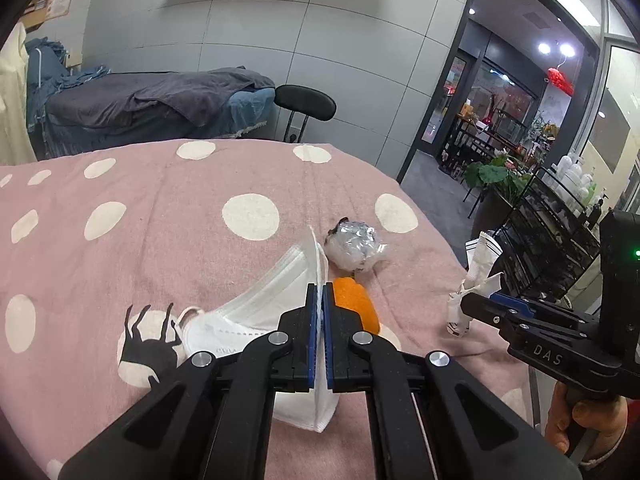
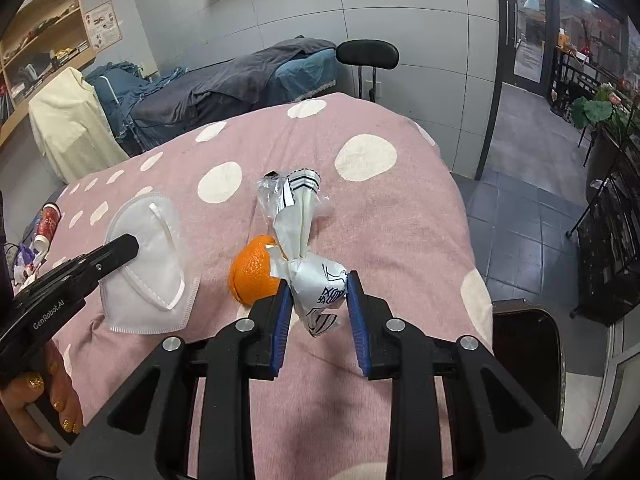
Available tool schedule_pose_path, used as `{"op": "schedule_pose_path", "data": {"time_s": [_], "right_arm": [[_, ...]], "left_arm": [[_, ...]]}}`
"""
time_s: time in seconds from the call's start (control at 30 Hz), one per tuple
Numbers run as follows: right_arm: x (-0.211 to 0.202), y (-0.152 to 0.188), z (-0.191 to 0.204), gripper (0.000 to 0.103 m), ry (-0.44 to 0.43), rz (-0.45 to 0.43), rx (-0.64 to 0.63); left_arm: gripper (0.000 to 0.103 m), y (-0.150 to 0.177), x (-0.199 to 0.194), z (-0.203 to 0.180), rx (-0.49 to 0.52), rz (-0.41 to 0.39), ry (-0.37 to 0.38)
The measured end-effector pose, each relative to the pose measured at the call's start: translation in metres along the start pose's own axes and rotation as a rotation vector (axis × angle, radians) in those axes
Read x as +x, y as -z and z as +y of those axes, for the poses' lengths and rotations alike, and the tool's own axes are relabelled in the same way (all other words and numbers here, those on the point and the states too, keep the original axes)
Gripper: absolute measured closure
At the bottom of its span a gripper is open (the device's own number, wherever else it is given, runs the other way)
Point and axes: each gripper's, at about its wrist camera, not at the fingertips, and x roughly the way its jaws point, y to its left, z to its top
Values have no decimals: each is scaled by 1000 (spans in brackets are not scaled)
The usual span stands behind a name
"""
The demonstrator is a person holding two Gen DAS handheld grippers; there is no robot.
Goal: Collect trash
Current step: 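Carry the white wrapper to the bin and open the right tool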
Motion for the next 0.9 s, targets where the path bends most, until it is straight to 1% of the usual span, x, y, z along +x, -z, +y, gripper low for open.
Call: {"op": "schedule_pose_path", "data": {"time_s": [0.3,0.57,0.73,0.9], "right_arm": [[-47,30,-35,75,9,-61,89],[-78,60,-87,75,89,-91,200],[-84,80,-127,75,161,-77,281],[-72,102,-162,75,222,-26,344]], "left_arm": [[100,10,-28,-42,39,-46,84],[100,16,-33,-81,104,-56,153],[100,19,-29,-101,128,-45,196],[100,20,-24,-118,156,-32,227]]}}
